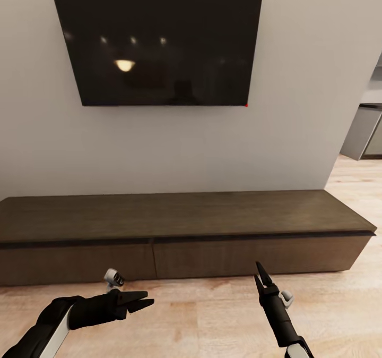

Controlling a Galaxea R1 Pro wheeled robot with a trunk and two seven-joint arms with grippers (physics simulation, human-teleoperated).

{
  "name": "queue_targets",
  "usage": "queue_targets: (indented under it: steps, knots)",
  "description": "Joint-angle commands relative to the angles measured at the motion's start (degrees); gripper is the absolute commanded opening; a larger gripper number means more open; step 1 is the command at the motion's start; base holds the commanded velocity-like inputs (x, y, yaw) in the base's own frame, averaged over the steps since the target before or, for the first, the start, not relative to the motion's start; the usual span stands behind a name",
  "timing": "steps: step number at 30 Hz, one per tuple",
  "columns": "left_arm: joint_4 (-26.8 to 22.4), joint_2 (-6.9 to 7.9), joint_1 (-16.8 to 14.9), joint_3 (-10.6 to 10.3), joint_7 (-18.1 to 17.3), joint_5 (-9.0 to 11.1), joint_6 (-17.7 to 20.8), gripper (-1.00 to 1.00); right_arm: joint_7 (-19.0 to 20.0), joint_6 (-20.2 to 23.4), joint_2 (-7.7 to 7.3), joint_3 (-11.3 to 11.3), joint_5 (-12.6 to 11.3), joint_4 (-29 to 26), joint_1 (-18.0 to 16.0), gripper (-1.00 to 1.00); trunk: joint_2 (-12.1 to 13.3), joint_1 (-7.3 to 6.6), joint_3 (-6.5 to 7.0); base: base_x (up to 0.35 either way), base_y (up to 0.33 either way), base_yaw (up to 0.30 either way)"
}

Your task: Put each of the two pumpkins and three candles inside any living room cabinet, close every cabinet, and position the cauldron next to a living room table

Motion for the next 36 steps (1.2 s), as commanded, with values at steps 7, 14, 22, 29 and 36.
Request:
queue_targets:
  steps: [7, 14, 22, 29, 36]
  knots:
    - [0.0, 0.06, 0.0, -0.1, -0.2, 0.1, 0.6, 1.00, 0.0, 0.2, 0.04, -0.1, -0.4, 0.1, 0.0, 1.00, 0.0, 0.00, -0.05, 0.229, 0.000, 0.000]
    - [0.0, 0.05, 0.0, -0.2, -0.2, 0.1, 0.6, 1.00, -0.3, 0.0, 0.04, -0.1, -0.4, 0.3, 0.0, 1.00, 0.0, 0.00, -0.05, 0.261, 0.000, 0.000]
    - [0.0, 0.04, 0.0, -0.4, -0.2, 0.0, 0.6, 1.00, -0.7, -0.3, 0.04, -0.2, -0.3, 1.4, 0.0, 1.00, 0.0, 0.00, -0.05, 0.270, 0.000, 0.000]
    - [0.0, 0.05, -0.2, -0.3, -0.3, 0.2, 0.6, 1.00, -1.0, -0.3, 0.04, -0.3, -0.4, 2.8, 0.0, 1.00, 0.0, 0.00, -0.05, 0.054, 0.000, 0.000]
    - [0.0, 0.05, -0.2, -0.2, -0.3, 0.2, 0.6, 1.00, -1.0, -0.2, 0.04, -0.5, -0.4, 3.5, 0.0, 1.00, 0.0, 0.00, -0.05, 0.003, 0.000, 0.000]
